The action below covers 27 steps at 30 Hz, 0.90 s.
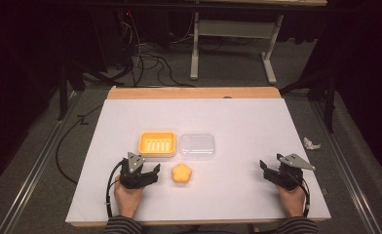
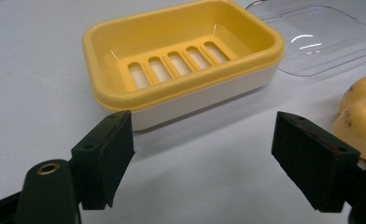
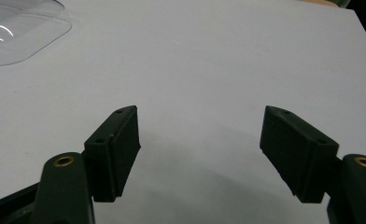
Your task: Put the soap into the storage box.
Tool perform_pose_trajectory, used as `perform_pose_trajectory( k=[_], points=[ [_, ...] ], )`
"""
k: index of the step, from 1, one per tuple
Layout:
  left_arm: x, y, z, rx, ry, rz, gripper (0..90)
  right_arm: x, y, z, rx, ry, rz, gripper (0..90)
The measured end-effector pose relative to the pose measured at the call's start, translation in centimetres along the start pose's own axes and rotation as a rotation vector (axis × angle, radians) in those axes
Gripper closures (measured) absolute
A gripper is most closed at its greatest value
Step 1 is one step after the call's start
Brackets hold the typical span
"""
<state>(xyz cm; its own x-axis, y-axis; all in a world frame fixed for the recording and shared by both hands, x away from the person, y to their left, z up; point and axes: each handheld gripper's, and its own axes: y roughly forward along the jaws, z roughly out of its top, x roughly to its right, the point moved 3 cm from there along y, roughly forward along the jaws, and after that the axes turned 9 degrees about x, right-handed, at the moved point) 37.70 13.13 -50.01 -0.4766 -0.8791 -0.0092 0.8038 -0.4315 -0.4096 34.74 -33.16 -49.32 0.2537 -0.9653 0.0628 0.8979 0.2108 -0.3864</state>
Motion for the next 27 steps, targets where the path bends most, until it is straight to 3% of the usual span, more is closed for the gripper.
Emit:
perform_pose_trajectory(
  k=[5,16,20,27],
  points=[
    [-0.28,0.05,-0.02,-0.003,-0.03,-0.01,22.0,0.02,-0.02,-0.01,0.001,-0.001,-0.001,28.8],
    [-0.09,-0.08,-0.02,0.014,-0.014,-0.001,22.0,0.15,-0.02,-0.02,-0.002,0.014,-0.001,28.8],
    [-0.2,-0.21,0.0,0.025,-0.025,-0.003,22.0,0.14,-0.01,-0.02,-0.004,0.014,0.002,28.9],
    [-0.22,0.03,0.08,0.0,-0.025,-0.009,21.9,0.14,-0.01,-0.01,-0.002,0.01,0.001,28.8]
  ],
)
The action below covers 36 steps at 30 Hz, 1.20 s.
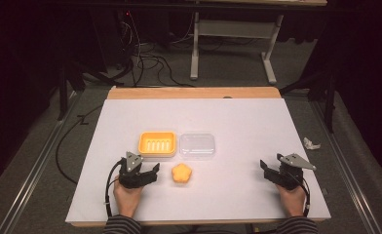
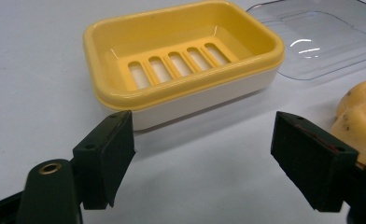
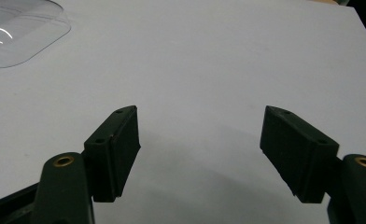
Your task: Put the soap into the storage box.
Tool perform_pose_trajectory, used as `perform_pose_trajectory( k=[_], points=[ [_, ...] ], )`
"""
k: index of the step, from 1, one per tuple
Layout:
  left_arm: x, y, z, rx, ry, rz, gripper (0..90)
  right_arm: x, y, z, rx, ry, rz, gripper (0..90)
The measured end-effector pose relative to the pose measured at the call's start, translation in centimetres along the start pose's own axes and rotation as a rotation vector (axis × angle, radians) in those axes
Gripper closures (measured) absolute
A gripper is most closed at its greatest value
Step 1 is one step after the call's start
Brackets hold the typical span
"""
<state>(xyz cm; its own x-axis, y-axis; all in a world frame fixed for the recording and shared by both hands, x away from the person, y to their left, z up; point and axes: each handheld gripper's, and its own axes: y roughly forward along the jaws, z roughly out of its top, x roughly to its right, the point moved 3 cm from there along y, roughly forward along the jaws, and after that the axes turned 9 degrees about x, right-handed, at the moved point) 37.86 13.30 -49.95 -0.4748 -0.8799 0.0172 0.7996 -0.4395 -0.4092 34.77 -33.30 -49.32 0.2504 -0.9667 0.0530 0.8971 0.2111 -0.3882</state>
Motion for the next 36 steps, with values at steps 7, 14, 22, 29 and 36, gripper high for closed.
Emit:
perform_pose_trajectory(
  k=[7,14,22,29,36],
  points=[
    [0.1,0.0,0.0,0.001,0.011,0.001,21.6,0.0,-0.1,0.0,0.006,0.014,-0.004,28.8],
    [0.3,-0.2,0.3,0.008,-0.031,-0.033,21.5,0.0,-0.1,0.0,0.009,0.007,-0.002,28.8],
    [0.9,-0.5,0.8,0.002,-0.042,-0.061,21.6,0.0,-0.1,0.0,0.01,0.007,-0.002,28.8],
    [1.4,-0.7,0.9,-0.011,-0.038,-0.082,21.5,0.0,-0.1,0.0,0.009,0.005,-0.004,28.9],
    [2.1,-1.0,1.4,0.003,-0.032,-0.109,21.0,0.0,0.0,0.0,0.006,0.007,-0.002,28.9]
  ],
)
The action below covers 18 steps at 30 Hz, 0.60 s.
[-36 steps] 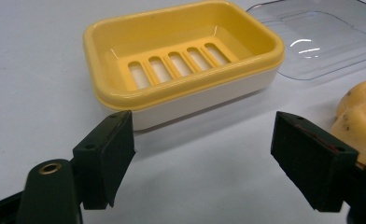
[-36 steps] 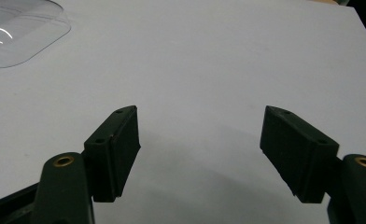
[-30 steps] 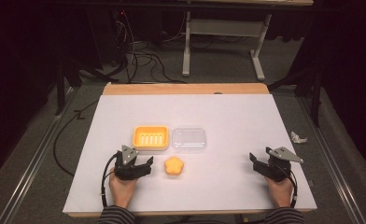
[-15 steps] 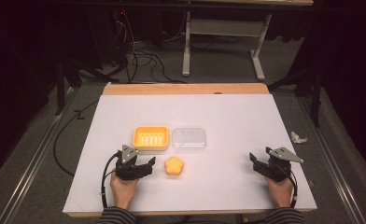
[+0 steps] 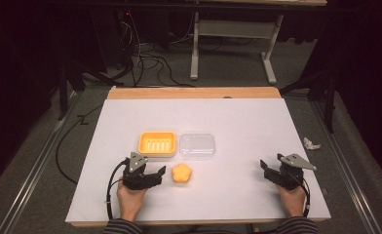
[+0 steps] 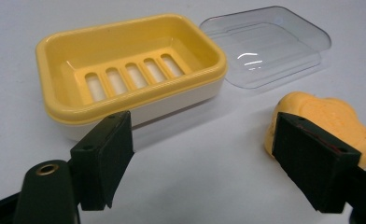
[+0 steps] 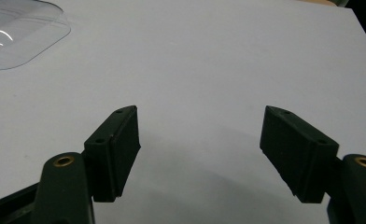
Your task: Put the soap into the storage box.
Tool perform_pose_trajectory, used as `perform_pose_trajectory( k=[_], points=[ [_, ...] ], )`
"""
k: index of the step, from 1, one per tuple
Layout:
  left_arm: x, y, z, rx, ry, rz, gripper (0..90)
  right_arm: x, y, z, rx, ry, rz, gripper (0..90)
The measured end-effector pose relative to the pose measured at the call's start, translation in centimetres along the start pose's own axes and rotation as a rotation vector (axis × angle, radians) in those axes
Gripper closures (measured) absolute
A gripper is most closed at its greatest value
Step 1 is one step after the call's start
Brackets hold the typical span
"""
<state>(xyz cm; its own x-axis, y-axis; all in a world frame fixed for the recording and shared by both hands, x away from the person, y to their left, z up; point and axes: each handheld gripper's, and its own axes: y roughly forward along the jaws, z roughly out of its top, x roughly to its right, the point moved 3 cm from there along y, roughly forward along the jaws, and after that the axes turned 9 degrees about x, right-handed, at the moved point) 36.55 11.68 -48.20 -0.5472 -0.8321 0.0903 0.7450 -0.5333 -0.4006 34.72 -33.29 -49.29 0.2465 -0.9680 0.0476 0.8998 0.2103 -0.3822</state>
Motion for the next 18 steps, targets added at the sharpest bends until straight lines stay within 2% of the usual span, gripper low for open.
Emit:
perform_pose_trajectory(
  k=[8,18],
  points=[
    [1.2,0.0,0.6,-0.01,0.038,-0.048,19.8,0.0,0.0,0.0,-0.002,-0.006,-0.002,29.0],
    [2.3,0.1,1.0,-0.011,0.04,-0.095,19.8,0.0,0.0,0.0,-0.001,-0.007,-0.003,28.9]
  ],
)
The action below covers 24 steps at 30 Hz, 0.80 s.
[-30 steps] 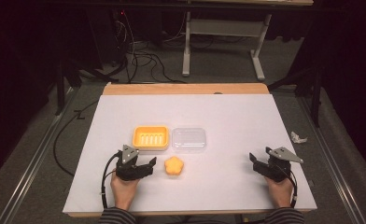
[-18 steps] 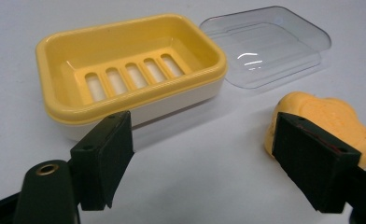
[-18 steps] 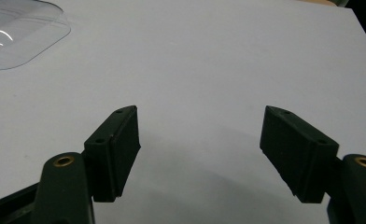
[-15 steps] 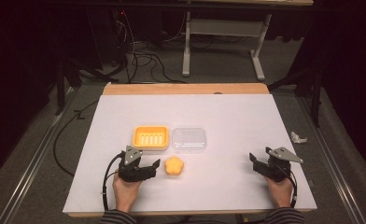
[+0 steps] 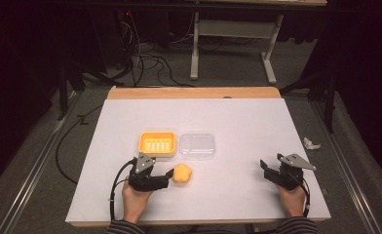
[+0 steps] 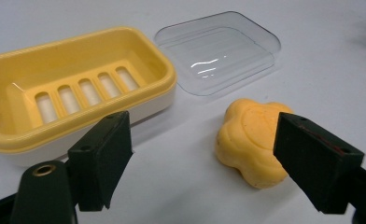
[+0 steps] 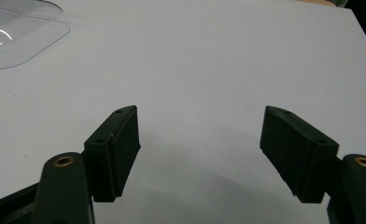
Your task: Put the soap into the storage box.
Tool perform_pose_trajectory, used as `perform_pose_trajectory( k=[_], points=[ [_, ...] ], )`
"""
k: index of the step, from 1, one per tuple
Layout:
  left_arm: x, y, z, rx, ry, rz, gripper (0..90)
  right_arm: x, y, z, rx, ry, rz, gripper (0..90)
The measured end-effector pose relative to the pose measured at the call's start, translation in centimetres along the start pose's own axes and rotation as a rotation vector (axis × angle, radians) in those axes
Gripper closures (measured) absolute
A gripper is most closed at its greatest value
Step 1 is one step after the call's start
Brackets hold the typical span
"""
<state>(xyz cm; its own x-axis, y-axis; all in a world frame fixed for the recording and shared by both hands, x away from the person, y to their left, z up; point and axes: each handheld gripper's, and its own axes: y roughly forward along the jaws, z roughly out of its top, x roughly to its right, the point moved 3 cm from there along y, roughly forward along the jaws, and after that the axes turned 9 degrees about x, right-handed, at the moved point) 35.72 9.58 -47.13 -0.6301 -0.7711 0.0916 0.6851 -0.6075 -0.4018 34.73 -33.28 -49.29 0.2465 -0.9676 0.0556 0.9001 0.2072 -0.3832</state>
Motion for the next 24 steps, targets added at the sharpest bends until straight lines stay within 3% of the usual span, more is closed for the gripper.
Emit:
perform_pose_trajectory(
  k=[7,24],
  points=[
    [1.2,0.6,0.3,-0.018,0.035,-0.027,19.2,0.0,0.0,0.0,0.0,0.0,0.0,28.9],
    [3.7,2.8,0.3,-0.088,0.067,-0.09,16.1,0.0,0.0,0.0,0.004,0.003,0.001,28.7]
  ],
)
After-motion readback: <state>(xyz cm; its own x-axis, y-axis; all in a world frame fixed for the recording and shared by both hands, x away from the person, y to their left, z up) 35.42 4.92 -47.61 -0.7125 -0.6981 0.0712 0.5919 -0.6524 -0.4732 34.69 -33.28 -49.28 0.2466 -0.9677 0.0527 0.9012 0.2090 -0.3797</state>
